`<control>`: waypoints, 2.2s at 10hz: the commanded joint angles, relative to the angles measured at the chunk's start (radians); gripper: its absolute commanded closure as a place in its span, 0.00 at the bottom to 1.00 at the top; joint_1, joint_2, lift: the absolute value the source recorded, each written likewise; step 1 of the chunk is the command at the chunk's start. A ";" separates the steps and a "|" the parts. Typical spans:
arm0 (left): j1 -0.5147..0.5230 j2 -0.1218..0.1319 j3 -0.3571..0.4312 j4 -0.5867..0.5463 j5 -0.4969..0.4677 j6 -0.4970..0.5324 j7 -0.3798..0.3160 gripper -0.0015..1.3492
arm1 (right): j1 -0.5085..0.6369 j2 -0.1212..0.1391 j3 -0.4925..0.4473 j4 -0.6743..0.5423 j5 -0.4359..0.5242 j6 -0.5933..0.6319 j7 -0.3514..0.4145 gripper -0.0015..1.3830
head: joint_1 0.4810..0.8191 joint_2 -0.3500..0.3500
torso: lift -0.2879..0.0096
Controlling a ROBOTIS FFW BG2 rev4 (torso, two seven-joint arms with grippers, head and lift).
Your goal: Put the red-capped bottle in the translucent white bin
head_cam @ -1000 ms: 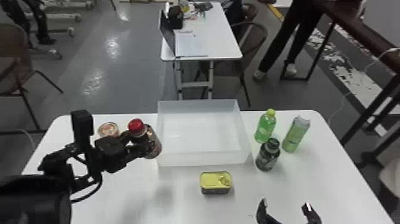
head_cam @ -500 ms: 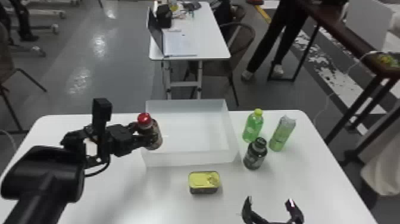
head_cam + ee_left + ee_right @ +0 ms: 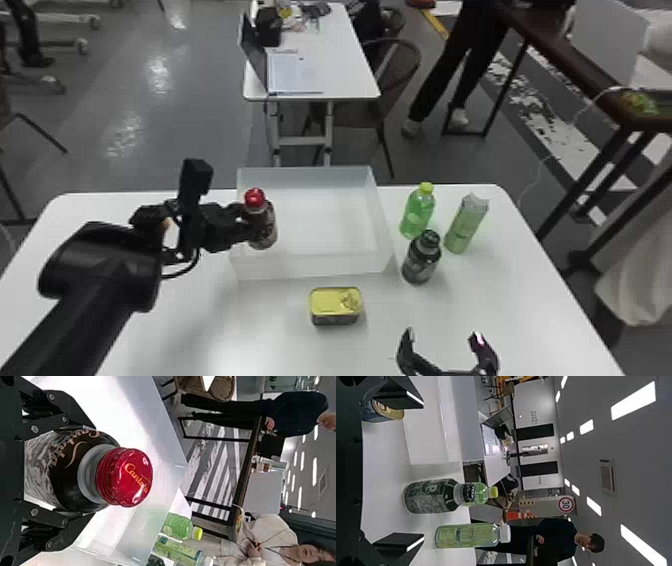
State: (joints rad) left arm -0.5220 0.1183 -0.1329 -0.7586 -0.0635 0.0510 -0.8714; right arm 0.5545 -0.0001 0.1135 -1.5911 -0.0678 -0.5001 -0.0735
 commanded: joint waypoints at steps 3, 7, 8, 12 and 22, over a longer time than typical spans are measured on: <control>0.017 -0.012 0.013 0.019 0.019 -0.005 0.052 0.25 | 0.001 0.001 0.000 0.002 -0.006 0.000 0.003 0.09 | 0.63 0.37 | 0.91; 0.060 -0.002 0.006 -0.085 0.100 -0.025 0.042 0.09 | 0.004 0.001 -0.002 -0.001 -0.007 0.000 0.004 0.09 | 0.63 0.36 | 0.91; 0.146 0.004 0.047 -0.237 0.102 0.020 0.057 0.09 | 0.004 0.001 -0.002 0.000 -0.007 0.000 0.004 0.09 | 0.63 0.35 | 0.91; 0.585 0.000 0.279 -0.811 0.152 0.142 0.150 0.09 | 0.005 0.001 -0.002 -0.003 -0.007 0.000 0.004 0.09 | 0.63 0.45 | 0.91; 1.103 -0.121 0.430 -0.943 0.237 -0.387 0.408 0.09 | 0.033 0.001 -0.008 -0.017 -0.026 0.000 0.003 0.09 | 0.63 0.75 | 0.91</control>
State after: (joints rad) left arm 0.5843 0.0001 0.2993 -1.7027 0.1770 -0.3331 -0.4617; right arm 0.5870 0.0000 0.1058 -1.6072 -0.0939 -0.5001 -0.0705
